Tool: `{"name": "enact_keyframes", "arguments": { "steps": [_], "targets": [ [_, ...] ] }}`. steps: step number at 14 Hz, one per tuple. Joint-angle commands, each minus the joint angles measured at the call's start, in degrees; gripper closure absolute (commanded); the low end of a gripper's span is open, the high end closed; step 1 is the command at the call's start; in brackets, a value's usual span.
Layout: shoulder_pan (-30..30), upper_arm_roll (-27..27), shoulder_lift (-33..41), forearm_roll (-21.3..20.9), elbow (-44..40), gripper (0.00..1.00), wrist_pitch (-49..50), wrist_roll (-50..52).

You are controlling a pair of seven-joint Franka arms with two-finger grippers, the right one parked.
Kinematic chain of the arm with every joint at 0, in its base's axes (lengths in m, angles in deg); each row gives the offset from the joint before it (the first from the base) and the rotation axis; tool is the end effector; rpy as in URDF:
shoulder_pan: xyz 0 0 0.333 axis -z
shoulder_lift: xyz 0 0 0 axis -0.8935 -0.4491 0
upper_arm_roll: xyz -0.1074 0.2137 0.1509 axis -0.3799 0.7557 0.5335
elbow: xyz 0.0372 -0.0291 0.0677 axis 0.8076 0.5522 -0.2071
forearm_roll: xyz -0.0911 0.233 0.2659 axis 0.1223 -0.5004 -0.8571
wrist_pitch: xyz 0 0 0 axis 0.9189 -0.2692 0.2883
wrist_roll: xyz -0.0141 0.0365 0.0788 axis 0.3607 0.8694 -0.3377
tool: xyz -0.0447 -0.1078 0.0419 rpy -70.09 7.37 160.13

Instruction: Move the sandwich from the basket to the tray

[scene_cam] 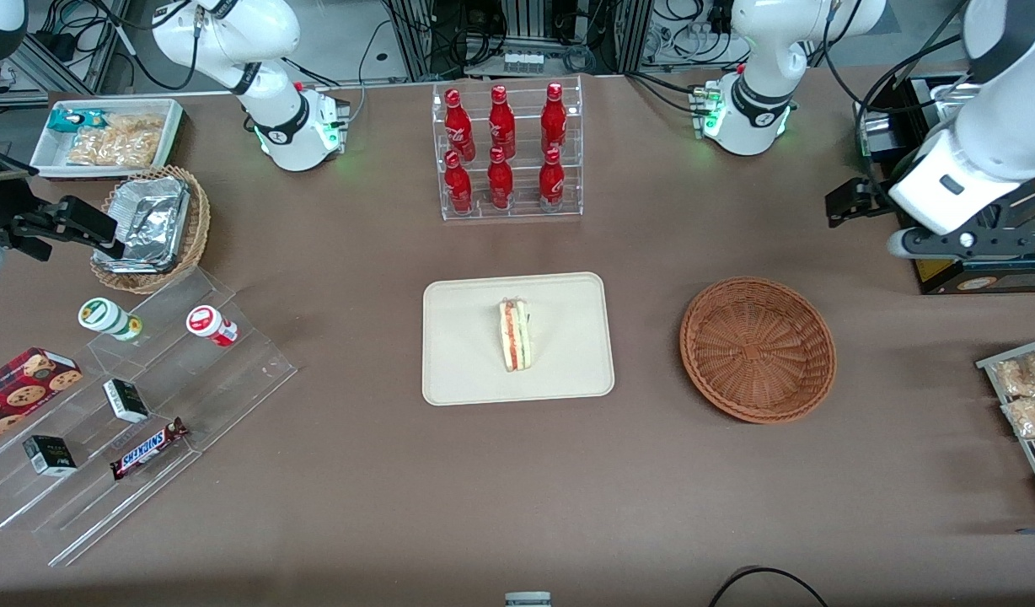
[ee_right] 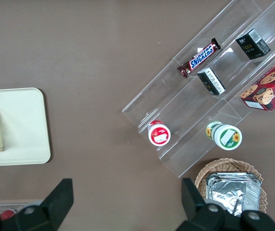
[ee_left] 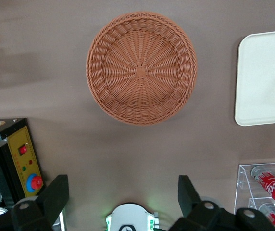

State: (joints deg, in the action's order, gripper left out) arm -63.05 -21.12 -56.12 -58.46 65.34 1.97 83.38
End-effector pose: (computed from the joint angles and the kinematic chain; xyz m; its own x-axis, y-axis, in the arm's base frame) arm 0.4948 -0.0617 0.5521 0.9841 -0.0626 -0.1662 -0.0678 -0.9974 -0.0259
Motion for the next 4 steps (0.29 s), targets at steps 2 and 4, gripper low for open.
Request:
{"name": "enact_keyframes", "arguments": {
  "steps": [2, 4],
  "targets": [
    [-0.97, 0.79, 0.56, -0.52, -0.39, 0.0, -2.85, -2.41],
    [-0.97, 1.23, 0.38, -0.6, -0.3, 0.0, -4.53, -2.41]
  ]
}}
